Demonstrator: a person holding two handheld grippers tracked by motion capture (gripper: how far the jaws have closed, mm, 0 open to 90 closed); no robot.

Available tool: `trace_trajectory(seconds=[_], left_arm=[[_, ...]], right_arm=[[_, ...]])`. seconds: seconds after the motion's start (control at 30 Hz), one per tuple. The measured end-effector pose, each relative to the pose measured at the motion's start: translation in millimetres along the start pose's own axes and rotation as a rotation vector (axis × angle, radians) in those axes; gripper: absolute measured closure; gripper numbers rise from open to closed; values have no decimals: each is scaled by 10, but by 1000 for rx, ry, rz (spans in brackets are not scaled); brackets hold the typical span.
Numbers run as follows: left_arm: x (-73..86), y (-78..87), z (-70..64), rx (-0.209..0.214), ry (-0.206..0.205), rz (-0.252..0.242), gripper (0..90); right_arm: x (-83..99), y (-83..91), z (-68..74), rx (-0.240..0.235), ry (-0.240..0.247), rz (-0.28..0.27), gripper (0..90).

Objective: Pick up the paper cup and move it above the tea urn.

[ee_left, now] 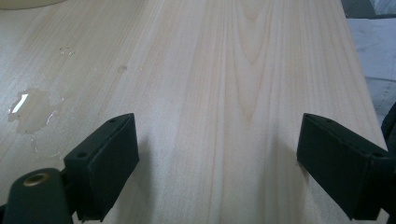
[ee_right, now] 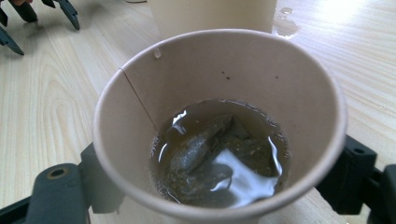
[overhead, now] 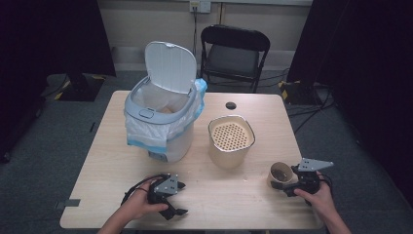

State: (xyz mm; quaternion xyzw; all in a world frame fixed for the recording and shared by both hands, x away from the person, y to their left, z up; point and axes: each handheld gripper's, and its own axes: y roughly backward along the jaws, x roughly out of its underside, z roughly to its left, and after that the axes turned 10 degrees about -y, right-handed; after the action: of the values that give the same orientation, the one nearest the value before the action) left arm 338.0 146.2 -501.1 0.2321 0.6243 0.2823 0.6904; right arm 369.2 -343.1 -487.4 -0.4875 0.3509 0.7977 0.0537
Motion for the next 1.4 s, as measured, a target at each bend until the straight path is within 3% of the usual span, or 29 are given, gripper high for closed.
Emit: trace_trajectory(seconds=[0.3, 0.5, 0.8, 1.07, 1.4], left_arm=[[0, -1, 1, 3, -1, 0, 122], [-1, -1, 1, 5, -2, 1, 118], [-3, 3, 2, 7, -3, 8, 118], [-3, 3, 2, 7, -4, 9, 118], [-4, 3, 2, 7, -4, 9, 117]], right_arm=[[-19, 10, 27, 5, 24, 8, 256], [-68, 27, 28, 34, 33, 27, 264], [-289, 75, -25, 82, 47, 40, 269], [-473, -2, -83, 99, 74, 68, 271], [-638, -109, -189, 108, 69, 57, 274]])
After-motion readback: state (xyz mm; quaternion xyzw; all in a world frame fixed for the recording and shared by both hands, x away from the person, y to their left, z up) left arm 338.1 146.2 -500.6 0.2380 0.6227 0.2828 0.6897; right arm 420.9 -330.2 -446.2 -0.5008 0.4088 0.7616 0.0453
